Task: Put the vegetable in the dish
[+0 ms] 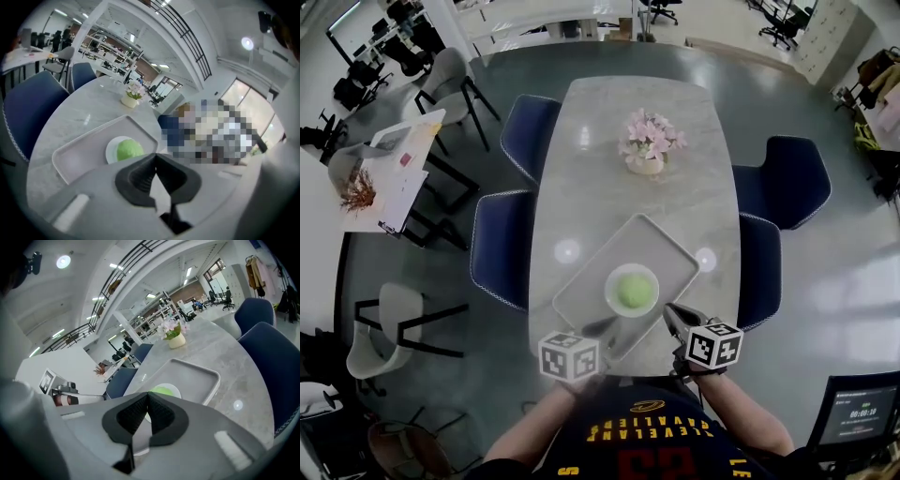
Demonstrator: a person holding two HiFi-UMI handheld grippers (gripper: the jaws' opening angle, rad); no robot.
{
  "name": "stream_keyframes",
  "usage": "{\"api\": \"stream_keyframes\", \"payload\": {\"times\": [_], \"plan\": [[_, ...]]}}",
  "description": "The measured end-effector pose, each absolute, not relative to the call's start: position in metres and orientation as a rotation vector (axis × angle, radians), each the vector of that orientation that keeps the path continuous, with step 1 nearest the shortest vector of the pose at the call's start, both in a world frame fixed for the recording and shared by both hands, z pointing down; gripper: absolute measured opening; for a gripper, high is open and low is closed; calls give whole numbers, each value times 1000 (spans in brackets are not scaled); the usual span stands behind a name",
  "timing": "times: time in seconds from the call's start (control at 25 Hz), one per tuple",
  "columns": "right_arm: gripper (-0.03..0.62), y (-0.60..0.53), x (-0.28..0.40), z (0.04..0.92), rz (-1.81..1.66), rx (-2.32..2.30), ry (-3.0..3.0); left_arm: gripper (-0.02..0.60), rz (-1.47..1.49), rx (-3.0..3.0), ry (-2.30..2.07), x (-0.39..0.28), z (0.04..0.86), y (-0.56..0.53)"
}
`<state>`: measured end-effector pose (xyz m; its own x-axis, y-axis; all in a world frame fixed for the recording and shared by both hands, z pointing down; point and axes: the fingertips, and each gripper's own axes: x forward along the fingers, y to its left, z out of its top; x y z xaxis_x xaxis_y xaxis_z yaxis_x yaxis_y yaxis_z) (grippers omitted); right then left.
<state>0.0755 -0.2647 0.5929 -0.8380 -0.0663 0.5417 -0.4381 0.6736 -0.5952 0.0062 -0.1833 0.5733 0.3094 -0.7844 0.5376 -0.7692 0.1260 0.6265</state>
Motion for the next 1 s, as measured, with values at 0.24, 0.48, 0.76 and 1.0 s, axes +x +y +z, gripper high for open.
{"api": "stream_keyframes", "payload": {"times": [0.24, 0.48, 0.76, 1.0], "plan": [[6, -259, 85, 540, 915, 375, -2544, 3, -106, 1715, -1463, 17, 522, -174], [6, -259, 88, 492, 803, 345, -2689, 3, -127, 1826, -1528, 19, 479, -181], [6, -253, 77, 450, 632, 279, -2822, 3, -116, 1922, -1610, 25, 447, -191], [6, -244, 72, 429, 537, 241, -2891, 3, -83, 1980, -1641, 33, 435, -198]]}}
